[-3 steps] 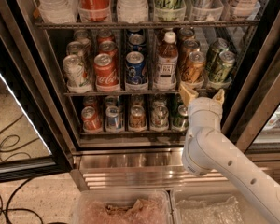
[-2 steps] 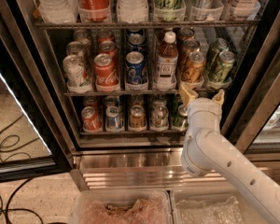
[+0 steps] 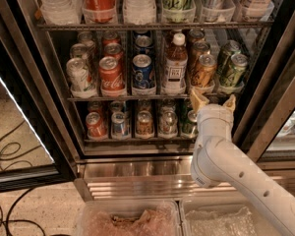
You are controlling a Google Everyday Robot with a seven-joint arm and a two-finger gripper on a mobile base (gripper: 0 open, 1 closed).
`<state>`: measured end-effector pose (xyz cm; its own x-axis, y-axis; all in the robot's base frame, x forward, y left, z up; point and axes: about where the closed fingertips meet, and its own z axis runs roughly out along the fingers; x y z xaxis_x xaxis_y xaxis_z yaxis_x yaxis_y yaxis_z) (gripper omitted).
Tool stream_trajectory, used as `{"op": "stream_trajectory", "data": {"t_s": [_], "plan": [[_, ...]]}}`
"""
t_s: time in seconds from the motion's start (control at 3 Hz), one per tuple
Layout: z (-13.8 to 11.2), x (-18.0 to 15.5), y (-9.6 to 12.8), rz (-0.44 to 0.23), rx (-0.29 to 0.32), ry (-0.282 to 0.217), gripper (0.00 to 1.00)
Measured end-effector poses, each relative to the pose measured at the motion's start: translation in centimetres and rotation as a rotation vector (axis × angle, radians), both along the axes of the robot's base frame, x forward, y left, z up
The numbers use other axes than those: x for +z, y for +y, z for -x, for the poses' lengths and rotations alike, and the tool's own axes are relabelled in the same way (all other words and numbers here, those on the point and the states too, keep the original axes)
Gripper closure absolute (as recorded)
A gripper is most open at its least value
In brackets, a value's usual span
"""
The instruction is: Pick green can from middle shelf of fridge
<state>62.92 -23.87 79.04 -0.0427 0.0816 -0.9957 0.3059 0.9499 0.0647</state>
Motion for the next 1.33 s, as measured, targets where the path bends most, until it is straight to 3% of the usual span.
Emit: {"op": "stream_trajectory", "data": {"t_s": [0.33,0.67,1.0,1.33], "plan": [[0.6,0.0,0.2,0.0,0.0,0.0,0.32],[2.0,-1.2,-1.4,-0.059,-0.003,0.061,0.28],[2.0,-1.2,-1.4,-0.059,-0.004,0.06,0.26],[1.5,0.5,-2.5,-0.058,-0.042,0.007,0.24]]}}
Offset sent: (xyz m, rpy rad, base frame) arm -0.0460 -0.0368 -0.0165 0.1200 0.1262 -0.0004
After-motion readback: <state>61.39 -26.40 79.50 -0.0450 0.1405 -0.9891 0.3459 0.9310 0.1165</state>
